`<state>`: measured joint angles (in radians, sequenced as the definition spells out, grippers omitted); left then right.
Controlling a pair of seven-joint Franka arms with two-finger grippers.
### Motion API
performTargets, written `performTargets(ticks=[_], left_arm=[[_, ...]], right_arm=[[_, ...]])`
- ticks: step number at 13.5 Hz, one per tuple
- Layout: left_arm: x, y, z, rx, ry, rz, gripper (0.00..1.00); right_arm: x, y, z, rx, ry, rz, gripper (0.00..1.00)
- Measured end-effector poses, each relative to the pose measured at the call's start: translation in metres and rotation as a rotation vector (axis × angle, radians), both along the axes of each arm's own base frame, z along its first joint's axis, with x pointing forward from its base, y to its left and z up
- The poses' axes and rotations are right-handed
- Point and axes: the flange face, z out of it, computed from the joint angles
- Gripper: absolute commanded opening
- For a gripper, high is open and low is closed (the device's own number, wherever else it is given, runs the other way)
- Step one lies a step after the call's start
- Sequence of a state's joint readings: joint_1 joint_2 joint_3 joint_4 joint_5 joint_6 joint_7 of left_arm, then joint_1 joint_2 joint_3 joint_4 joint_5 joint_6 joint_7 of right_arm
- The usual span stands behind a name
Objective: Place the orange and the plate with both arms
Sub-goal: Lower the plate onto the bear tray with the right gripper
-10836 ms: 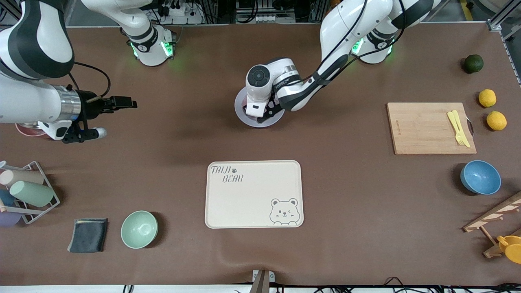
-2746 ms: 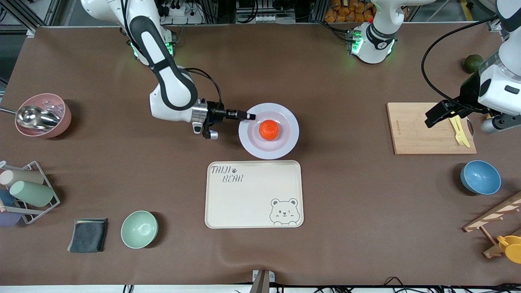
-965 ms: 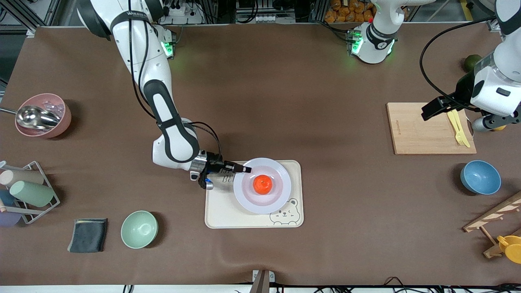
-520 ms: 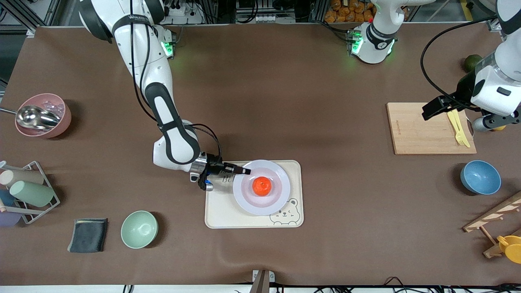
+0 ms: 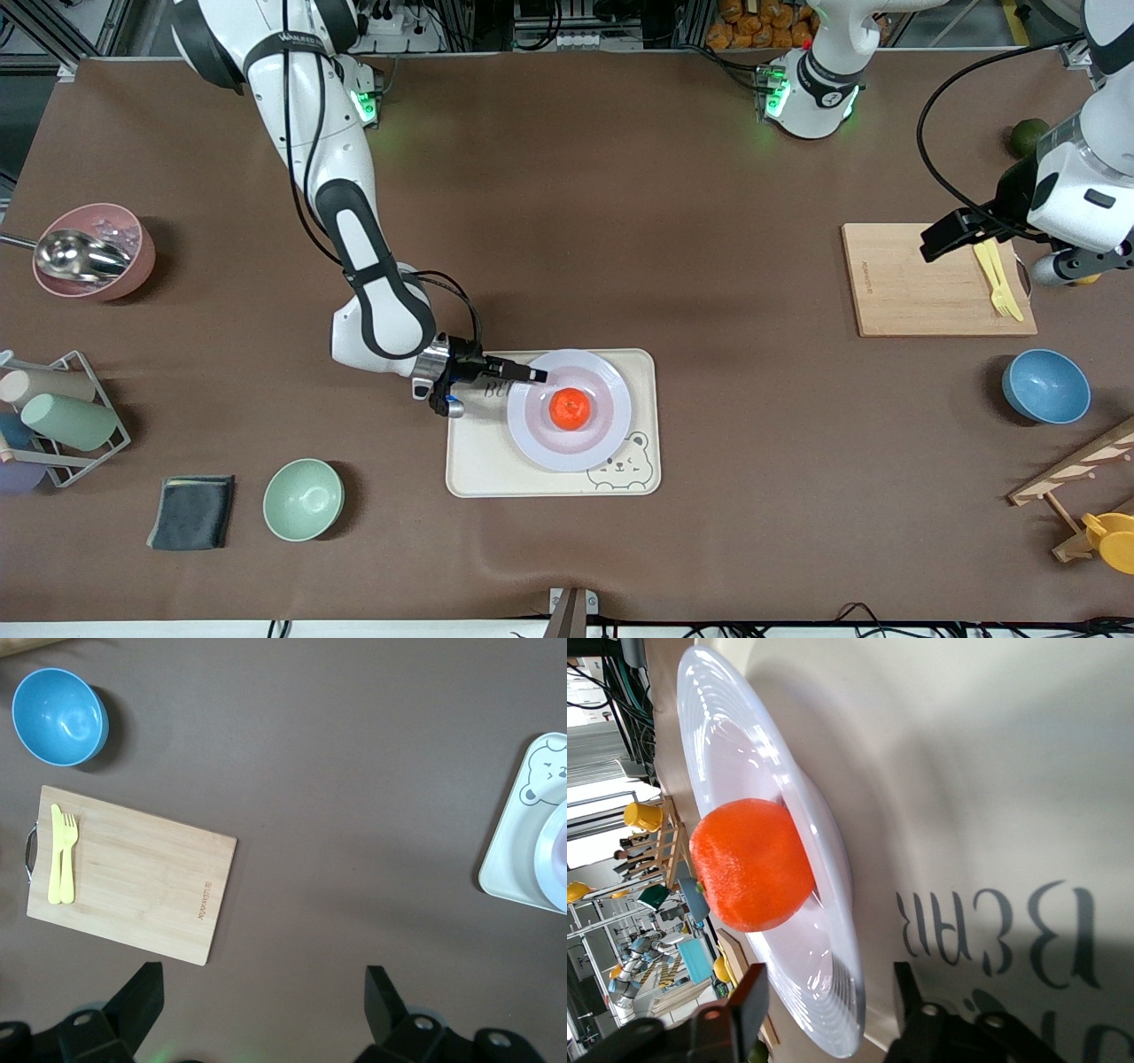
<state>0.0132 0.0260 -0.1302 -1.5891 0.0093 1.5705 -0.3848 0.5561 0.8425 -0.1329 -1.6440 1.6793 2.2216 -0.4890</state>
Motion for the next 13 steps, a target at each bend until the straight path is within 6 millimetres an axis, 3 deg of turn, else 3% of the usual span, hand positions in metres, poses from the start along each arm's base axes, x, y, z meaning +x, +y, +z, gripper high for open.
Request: performTargets(ticks=[8,13], left_arm=[[0.000,0.000,0.000,0.000,0.000,0.001,1.00],[0.001,0.000,0.002,-0.001,-0.004,0.001,1.00]], right_arm=[[0.004,-0.008,0.010,-0.025,-0.020,0.036,1.00],[0.003,-0.033,0.040,-0.063,-0.049,0.071,1.00]])
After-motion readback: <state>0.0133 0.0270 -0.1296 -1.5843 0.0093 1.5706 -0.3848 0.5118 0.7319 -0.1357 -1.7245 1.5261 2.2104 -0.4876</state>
